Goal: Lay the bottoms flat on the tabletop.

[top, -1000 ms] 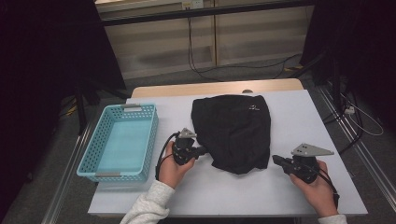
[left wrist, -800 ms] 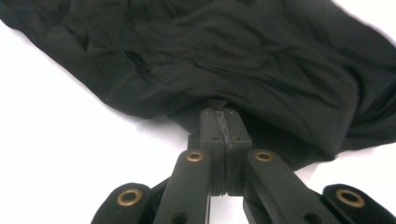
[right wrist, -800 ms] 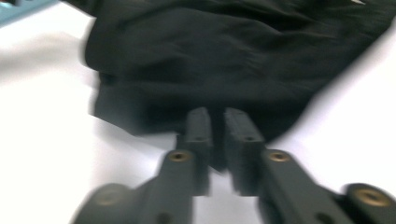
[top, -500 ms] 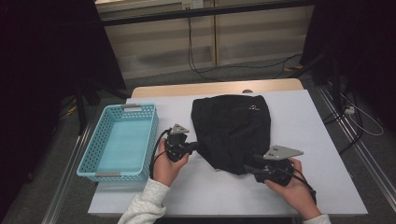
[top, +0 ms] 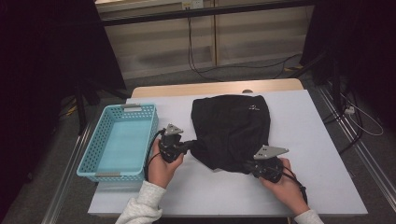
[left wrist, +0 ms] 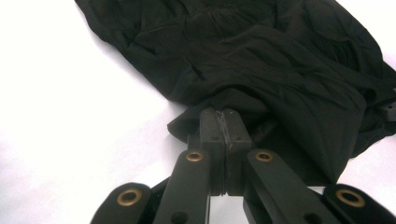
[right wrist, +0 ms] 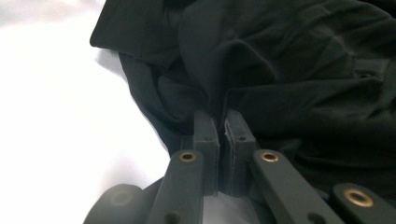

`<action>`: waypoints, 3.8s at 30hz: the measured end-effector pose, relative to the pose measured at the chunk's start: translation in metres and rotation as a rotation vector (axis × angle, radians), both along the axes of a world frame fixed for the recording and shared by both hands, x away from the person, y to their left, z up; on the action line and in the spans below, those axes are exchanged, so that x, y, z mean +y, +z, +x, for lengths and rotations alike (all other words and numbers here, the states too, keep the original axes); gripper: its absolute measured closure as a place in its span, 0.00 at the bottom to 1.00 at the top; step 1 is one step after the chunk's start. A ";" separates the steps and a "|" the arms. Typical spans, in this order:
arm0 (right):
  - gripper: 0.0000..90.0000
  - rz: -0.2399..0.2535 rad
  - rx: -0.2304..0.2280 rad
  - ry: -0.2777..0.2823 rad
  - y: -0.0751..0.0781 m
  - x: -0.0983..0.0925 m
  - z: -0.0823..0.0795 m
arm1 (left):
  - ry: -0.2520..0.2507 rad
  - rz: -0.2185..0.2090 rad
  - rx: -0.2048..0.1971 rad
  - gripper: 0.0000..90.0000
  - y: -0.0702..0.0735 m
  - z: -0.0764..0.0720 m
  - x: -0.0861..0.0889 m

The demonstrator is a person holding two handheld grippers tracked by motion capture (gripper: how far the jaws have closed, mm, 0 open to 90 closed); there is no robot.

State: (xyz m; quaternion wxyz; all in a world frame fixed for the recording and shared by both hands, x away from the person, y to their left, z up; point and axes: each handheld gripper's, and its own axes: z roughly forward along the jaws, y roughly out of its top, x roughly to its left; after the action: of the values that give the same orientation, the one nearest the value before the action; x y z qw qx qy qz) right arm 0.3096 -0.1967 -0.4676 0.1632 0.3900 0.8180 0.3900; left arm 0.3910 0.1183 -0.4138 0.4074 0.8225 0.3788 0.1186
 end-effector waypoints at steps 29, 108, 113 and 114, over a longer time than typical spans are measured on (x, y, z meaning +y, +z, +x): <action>0.91 0.017 0.009 -0.017 -0.001 -0.013 -0.010 | -0.167 0.049 0.084 1.00 -0.034 -0.010 -0.054; 0.59 0.053 -0.029 -0.245 0.012 -0.072 -0.029 | -0.378 -0.002 0.077 0.98 -0.045 -0.016 -0.119; 0.64 0.022 -0.033 -0.214 0.010 -0.058 -0.021 | -0.344 -0.062 0.081 0.99 -0.031 -0.011 -0.105; 0.67 0.013 -0.036 -0.210 0.009 -0.056 -0.019 | -0.340 -0.075 0.080 0.99 -0.029 -0.010 -0.102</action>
State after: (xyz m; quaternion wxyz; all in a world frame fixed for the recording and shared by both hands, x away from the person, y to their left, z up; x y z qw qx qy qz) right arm 0.2901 -0.2528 -0.4587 0.2152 0.4674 0.7672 0.3831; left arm 0.3807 0.0163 -0.4429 0.4365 0.8629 0.2546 0.0010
